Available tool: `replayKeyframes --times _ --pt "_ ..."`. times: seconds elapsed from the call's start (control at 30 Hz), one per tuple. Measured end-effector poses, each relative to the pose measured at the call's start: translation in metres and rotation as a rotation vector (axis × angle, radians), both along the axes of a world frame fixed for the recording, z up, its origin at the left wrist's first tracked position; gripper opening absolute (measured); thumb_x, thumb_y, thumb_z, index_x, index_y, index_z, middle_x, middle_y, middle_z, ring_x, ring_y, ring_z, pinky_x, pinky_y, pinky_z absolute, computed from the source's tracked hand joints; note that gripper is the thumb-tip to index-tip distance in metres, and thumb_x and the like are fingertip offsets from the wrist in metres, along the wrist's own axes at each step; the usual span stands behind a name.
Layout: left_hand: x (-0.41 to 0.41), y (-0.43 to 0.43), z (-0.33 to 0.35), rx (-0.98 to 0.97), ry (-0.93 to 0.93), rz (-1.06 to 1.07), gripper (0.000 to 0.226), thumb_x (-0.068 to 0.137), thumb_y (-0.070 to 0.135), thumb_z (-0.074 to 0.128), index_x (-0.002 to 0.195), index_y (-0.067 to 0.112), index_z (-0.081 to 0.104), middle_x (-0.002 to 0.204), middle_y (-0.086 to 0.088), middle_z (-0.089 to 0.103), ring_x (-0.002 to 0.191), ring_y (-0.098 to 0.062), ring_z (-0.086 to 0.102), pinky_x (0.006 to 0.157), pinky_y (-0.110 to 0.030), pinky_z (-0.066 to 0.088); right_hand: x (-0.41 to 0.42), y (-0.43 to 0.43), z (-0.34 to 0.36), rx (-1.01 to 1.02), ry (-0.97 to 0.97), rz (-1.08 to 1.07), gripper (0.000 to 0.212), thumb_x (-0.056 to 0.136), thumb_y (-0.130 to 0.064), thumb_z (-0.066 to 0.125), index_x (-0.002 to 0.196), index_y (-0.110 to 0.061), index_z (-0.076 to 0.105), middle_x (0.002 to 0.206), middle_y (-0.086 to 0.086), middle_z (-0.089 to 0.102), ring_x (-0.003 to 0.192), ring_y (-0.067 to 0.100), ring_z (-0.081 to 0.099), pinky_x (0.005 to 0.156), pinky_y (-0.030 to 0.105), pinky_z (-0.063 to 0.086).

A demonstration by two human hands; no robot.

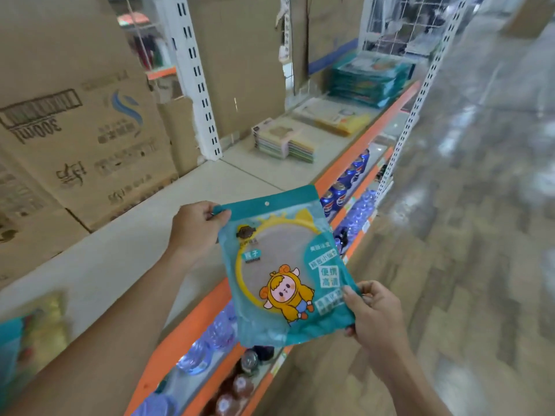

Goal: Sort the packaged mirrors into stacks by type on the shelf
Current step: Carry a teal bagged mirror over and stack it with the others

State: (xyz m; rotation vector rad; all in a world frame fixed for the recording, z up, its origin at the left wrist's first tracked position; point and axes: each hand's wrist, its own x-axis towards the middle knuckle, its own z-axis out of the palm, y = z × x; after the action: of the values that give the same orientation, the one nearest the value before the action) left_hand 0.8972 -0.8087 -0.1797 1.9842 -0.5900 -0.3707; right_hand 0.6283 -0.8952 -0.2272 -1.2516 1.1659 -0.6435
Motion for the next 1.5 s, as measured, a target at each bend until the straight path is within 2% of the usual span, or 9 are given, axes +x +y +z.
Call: replayKeyframes --times 0.1,0.3,0.4,0.57,0.73,0.93,1.1,1.27,1.5 --pt "-0.008 -0.027 -0.002 -0.033 0.039 -0.028 0.016 0.089 0.013 0.065 0.073 0.016 0.064 0.066 -0.004 0.064 0.052 -0.006 0.058 0.048 -0.019 0.051 -0.010 -0.021 0.005 -0.007 0.008 -0.023 0.013 0.090 -0.011 0.060 0.079 -0.006 0.055 0.066 0.012 0.066 0.040 0.008 0.054 0.037 0.023 0.041" --pt "-0.007 -0.076 0.003 -0.030 0.087 -0.085 0.010 0.089 0.013 0.064 0.079 0.015 0.064 0.071 -0.003 0.066 0.053 -0.003 0.060 0.046 -0.014 0.047 -0.016 -0.046 0.012 0.021 -0.015 -0.066 0.012 0.092 -0.010 0.058 0.083 -0.002 0.055 0.065 0.010 0.069 0.043 0.011 0.055 0.037 0.023 0.042" --pt "-0.001 -0.105 0.005 0.001 0.047 -0.129 0.013 0.089 0.017 0.065 0.076 0.021 0.063 0.074 -0.002 0.067 0.062 -0.011 0.061 0.049 -0.016 0.048 -0.012 -0.057 0.011 0.035 -0.008 -0.096 0.012 0.092 -0.008 0.057 0.084 0.000 0.054 0.065 0.012 0.068 0.040 0.009 0.052 0.036 0.023 0.042" --pt "0.011 -0.155 0.011 -0.002 0.009 -0.195 0.009 0.087 0.019 0.067 0.079 0.019 0.066 0.079 -0.007 0.070 0.067 -0.015 0.061 0.062 -0.031 0.054 0.001 -0.087 0.012 0.030 0.027 -0.150 0.013 0.093 -0.009 0.057 0.083 -0.001 0.052 0.072 0.016 0.069 0.039 0.009 0.053 0.036 0.023 0.041" --pt "0.035 -0.196 0.019 -0.014 -0.012 -0.233 0.012 0.087 0.022 0.067 0.076 0.027 0.065 0.076 -0.002 0.071 0.070 -0.019 0.066 0.072 -0.038 0.058 0.025 -0.123 0.017 0.006 0.066 -0.159 0.013 0.093 -0.012 0.056 0.085 -0.002 0.053 0.074 0.014 0.070 0.045 0.011 0.057 0.039 0.026 0.042" --pt "0.058 -0.234 0.032 -0.036 -0.027 -0.306 0.011 0.088 0.021 0.066 0.077 0.023 0.066 0.076 -0.002 0.071 0.073 -0.024 0.068 0.072 -0.042 0.059 0.049 -0.149 0.017 0.024 0.068 -0.186 0.013 0.093 -0.013 0.056 0.085 -0.004 0.054 0.077 0.013 0.071 0.047 0.011 0.058 0.039 0.026 0.041" --pt "0.067 -0.264 0.027 -0.008 0.009 -0.326 0.014 0.088 0.020 0.066 0.075 0.025 0.064 0.078 -0.003 0.072 0.076 -0.024 0.070 0.070 -0.040 0.059 0.056 -0.170 0.021 0.034 0.074 -0.202 0.015 0.093 -0.014 0.056 0.086 -0.002 0.053 0.076 0.013 0.070 0.040 0.007 0.054 0.035 0.023 0.039" --pt "0.070 -0.295 0.024 -0.028 0.070 -0.322 0.010 0.087 0.017 0.067 0.077 0.016 0.067 0.077 -0.007 0.073 0.075 -0.027 0.071 0.071 -0.043 0.059 0.059 -0.198 0.022 0.067 0.066 -0.219 0.016 0.093 -0.016 0.056 0.085 -0.003 0.053 0.077 0.013 0.070 0.038 0.005 0.053 0.033 0.019 0.037" --pt "0.061 -0.346 0.025 -0.045 0.084 -0.270 0.008 0.087 0.017 0.067 0.080 0.014 0.067 0.072 -0.005 0.070 0.060 -0.014 0.064 0.052 -0.025 0.049 0.052 -0.260 0.018 0.074 0.051 -0.212 0.016 0.093 -0.013 0.057 0.082 -0.001 0.052 0.070 0.012 0.068 0.033 0.008 0.048 0.031 0.018 0.034"
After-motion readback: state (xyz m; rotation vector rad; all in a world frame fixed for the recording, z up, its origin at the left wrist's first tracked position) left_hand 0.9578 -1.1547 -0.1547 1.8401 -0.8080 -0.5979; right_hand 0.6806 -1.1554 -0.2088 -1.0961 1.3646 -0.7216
